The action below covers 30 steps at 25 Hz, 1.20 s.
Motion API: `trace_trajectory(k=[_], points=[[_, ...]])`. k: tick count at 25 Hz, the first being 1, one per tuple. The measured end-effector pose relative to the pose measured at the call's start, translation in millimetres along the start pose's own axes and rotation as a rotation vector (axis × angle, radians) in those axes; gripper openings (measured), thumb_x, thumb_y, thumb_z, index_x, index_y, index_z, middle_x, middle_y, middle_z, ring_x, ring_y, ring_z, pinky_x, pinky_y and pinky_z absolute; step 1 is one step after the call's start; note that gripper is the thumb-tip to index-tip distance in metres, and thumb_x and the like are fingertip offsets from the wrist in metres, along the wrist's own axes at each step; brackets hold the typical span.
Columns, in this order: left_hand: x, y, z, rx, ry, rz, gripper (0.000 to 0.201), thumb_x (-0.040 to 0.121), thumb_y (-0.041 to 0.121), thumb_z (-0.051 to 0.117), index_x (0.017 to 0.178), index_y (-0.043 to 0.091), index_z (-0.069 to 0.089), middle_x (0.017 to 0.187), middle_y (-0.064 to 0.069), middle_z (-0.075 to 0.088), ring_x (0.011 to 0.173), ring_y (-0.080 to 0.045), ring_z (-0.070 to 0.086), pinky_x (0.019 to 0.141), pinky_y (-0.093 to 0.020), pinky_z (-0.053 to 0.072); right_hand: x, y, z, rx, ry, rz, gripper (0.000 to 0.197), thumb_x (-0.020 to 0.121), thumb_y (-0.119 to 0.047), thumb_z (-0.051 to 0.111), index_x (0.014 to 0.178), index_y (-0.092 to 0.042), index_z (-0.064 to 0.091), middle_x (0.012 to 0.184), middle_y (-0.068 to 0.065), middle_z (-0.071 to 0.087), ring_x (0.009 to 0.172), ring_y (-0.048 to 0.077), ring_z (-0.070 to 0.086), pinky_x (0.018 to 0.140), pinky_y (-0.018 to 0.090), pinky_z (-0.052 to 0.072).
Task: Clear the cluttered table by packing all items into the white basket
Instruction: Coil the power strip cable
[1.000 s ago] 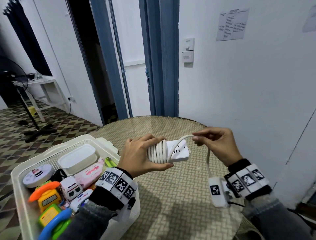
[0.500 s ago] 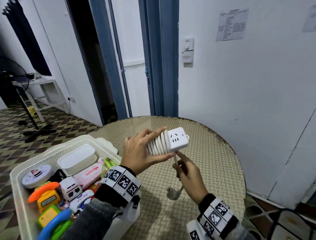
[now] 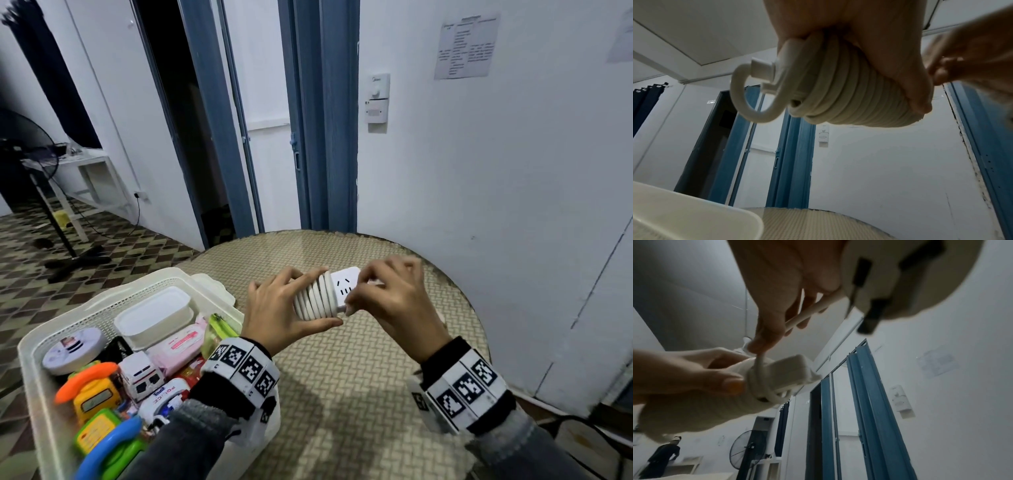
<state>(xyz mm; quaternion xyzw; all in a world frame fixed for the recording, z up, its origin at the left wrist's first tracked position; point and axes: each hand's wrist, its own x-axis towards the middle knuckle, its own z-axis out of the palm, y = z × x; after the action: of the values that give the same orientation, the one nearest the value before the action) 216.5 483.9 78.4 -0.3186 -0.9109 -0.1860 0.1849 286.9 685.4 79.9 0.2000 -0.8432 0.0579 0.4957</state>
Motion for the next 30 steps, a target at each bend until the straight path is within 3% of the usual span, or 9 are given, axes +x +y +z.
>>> trace_trajectory(k=[5, 8, 11, 14, 17, 22, 26, 28, 30], points=[[0.2, 6.4, 1.3, -0.065, 0.042, 0.018, 0.088, 0.055, 0.092, 0.045, 0.132, 0.051, 0.043, 0.099, 0.020, 0.051, 0.090, -0.004, 0.050, 0.077, -0.035, 0.034, 7.9, 9.6, -0.3, 0.005, 0.043, 0.319, 0.025, 0.068, -0.049, 0.074, 0.088, -0.034, 0.071, 0.110, -0.008, 0.060, 0.107, 0.013, 0.044, 0.091, 0.035, 0.022], [2.3, 6.5, -1.0, -0.056, 0.051, 0.047, 0.087, 0.056, 0.092, 0.046, 0.132, 0.051, 0.044, 0.100, 0.020, 0.053, 0.089, -0.003, 0.051, 0.076, -0.035, 0.034, 0.3, 5.2, 7.6, 0.373, -0.014, 0.444, 0.045, 0.069, -0.049, 0.072, 0.111, -0.037, 0.069, 0.118, -0.007, 0.057, 0.113, 0.011, 0.049, 0.096, 0.035, 0.037], [1.5, 6.4, -0.2, -0.049, 0.051, 0.065, 0.085, 0.057, 0.093, 0.045, 0.131, 0.051, 0.044, 0.099, 0.021, 0.052, 0.090, -0.003, 0.052, 0.075, -0.034, 0.033, -5.1, 1.4, 10.5, 0.696, -0.138, 0.525, 0.068, 0.068, -0.039, 0.077, 0.131, -0.029, 0.055, 0.112, -0.006, 0.062, 0.103, 0.006, 0.058, 0.085, 0.020, 0.049], [-0.5, 8.1, -0.3, -0.093, 0.050, 0.072, 0.084, 0.057, 0.092, 0.047, 0.131, 0.051, 0.044, 0.098, 0.022, 0.051, 0.090, -0.003, 0.052, 0.074, -0.034, 0.033, -4.2, 7.7, 10.1, 0.845, -0.146, 0.627, 0.066, 0.063, -0.033, 0.083, 0.120, -0.027, 0.052, 0.110, -0.004, 0.064, 0.100, 0.009, 0.063, 0.083, 0.021, 0.050], [-1.5, 9.9, -4.0, -0.138, 0.043, 0.089, 0.086, 0.055, 0.092, 0.049, 0.132, 0.051, 0.044, 0.099, 0.022, 0.052, 0.090, 0.001, 0.051, 0.077, -0.034, 0.036, 3.9, 13.3, 4.1, 0.764, -0.216, 0.550, 0.054, 0.062, -0.049, 0.076, 0.109, -0.031, 0.056, 0.110, -0.009, 0.055, 0.098, 0.010, 0.057, 0.077, 0.024, 0.047], [-8.5, 13.0, -7.0, -0.162, 0.083, 0.137, 0.082, 0.055, 0.089, 0.055, 0.127, 0.049, 0.051, 0.097, 0.021, 0.056, 0.088, 0.003, 0.053, 0.076, -0.034, 0.037, 21.7, 19.1, -3.8, 0.714, -0.434, 0.486, 0.064, 0.051, -0.058, 0.075, 0.105, -0.039, 0.048, 0.115, -0.014, 0.045, 0.107, 0.015, 0.046, 0.091, 0.035, 0.042], [-10.8, 13.2, -11.0, -0.242, 0.116, 0.160, 0.079, 0.058, 0.085, 0.060, 0.126, 0.046, 0.053, 0.097, 0.021, 0.058, 0.088, 0.003, 0.055, 0.077, -0.038, 0.042, 21.7, 15.8, -1.6, 1.007, -0.401, 0.593, 0.053, 0.047, -0.045, 0.083, 0.088, -0.039, 0.048, 0.119, -0.003, 0.053, 0.117, 0.011, 0.050, 0.091, 0.032, 0.043], [-9.9, 7.4, -13.8, -0.232, 0.135, 0.148, 0.079, 0.058, 0.085, 0.059, 0.126, 0.047, 0.053, 0.098, 0.021, 0.059, 0.089, 0.002, 0.055, 0.078, -0.041, 0.043, 15.4, 8.0, 5.7, 1.024, -0.281, 0.654, 0.050, 0.051, -0.043, 0.084, 0.091, -0.034, 0.055, 0.121, -0.005, 0.055, 0.120, 0.012, 0.052, 0.095, 0.036, 0.044], [-9.6, 0.7, -14.5, -0.246, 0.154, 0.117, 0.079, 0.058, 0.085, 0.058, 0.127, 0.047, 0.053, 0.098, 0.021, 0.059, 0.089, 0.002, 0.055, 0.079, -0.043, 0.045, 9.6, -3.7, 13.4, 1.014, -0.141, 0.695, 0.047, 0.060, -0.042, 0.082, 0.099, -0.026, 0.062, 0.117, -0.005, 0.058, 0.113, 0.011, 0.057, 0.091, 0.033, 0.048]])
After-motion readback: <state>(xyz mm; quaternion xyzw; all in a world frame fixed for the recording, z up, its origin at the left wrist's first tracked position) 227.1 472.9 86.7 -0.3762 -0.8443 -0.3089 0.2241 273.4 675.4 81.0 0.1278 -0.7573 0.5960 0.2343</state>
